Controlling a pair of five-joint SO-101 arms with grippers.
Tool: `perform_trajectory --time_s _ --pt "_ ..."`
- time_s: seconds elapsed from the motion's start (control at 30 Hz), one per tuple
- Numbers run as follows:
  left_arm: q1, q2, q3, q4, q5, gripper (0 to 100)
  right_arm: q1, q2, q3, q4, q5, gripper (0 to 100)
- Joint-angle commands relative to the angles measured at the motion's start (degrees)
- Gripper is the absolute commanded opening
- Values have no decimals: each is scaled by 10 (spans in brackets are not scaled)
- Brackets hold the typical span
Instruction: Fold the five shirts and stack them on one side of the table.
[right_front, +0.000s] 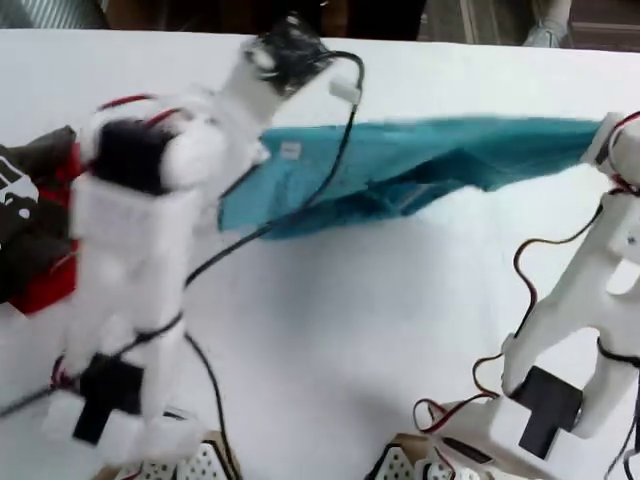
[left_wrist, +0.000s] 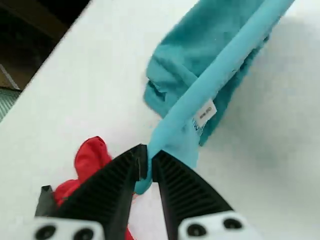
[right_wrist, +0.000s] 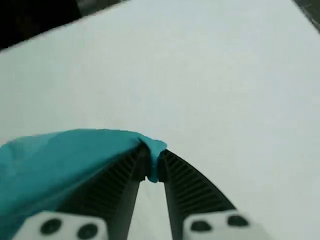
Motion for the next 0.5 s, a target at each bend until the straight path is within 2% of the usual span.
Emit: perform_trajectory --time_s 0.0,0.2,0.47 --pt "-22 -79 -22 7 6 24 -5 -29 -112 42 -52 20" --pt "-53 -164 -27 -6 8 24 -51 -29 -200 82 -129 20" --pt "-147 -240 -22 -47 8 24 -125 -28 -311 34 -100 20"
